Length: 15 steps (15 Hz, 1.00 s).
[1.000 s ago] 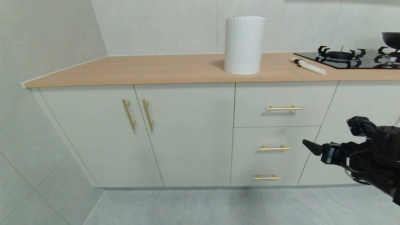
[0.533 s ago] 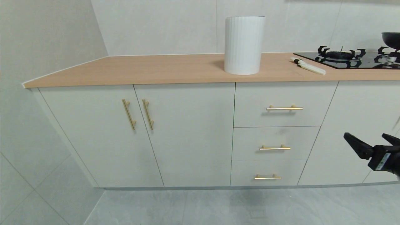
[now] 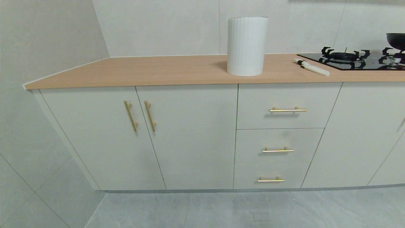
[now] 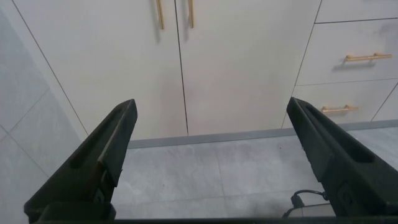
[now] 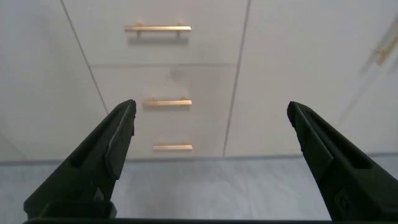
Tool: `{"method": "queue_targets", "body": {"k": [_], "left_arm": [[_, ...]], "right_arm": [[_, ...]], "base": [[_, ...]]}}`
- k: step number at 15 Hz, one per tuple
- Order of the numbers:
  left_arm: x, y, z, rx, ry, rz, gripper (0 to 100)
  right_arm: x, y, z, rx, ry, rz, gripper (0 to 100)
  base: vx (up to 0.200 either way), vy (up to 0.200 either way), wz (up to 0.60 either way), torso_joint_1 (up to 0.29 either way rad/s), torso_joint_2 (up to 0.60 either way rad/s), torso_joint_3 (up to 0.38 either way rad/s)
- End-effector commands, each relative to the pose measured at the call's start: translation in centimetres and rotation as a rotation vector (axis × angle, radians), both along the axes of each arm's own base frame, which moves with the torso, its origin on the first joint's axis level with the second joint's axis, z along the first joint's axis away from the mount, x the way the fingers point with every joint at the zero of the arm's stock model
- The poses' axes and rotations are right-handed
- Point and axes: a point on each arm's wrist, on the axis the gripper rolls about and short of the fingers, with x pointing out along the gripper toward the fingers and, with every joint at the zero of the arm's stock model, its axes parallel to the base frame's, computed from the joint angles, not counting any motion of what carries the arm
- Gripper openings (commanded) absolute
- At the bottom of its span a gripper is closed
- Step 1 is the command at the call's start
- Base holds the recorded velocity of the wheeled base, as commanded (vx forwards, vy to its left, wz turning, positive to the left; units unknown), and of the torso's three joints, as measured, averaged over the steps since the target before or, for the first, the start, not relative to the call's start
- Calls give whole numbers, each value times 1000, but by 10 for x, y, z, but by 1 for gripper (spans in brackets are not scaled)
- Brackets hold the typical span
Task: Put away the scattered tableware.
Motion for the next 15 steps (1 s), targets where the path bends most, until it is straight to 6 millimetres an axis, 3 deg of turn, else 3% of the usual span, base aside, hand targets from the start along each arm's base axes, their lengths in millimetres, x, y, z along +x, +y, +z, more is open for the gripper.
{"method": "queue_targets", "body": {"k": [1, 6, 8, 9, 12, 15], "left_arm": [[0, 0, 0, 0, 0, 0, 100], [0, 0, 0, 0, 0, 0, 100], [0, 0, 0, 0, 0, 0, 100], [0, 0, 0, 0, 0, 0, 100], [0, 0, 0, 0, 0, 0, 100], [0, 0, 0, 0, 0, 0, 100]], "right_arm": [[-78, -10, 5, -24, -229, -34, 100], [-100, -6, -22, -77, -316, -163, 100], [-100, -5, -26, -82, -305, -160, 100], [-98, -5, -28, -83, -296, -144, 100], [-78, -2, -63, -95, -172, -23, 100], [-64, 0, -90, -45, -154, 91, 100]], "base": [[0, 0, 0, 0, 0, 0], [0, 0, 0, 0, 0, 0], [0, 0, 0, 0, 0, 0], [0, 0, 0, 0, 0, 0], [0, 0, 0, 0, 0, 0], [0, 0, 0, 0, 0, 0]]}}
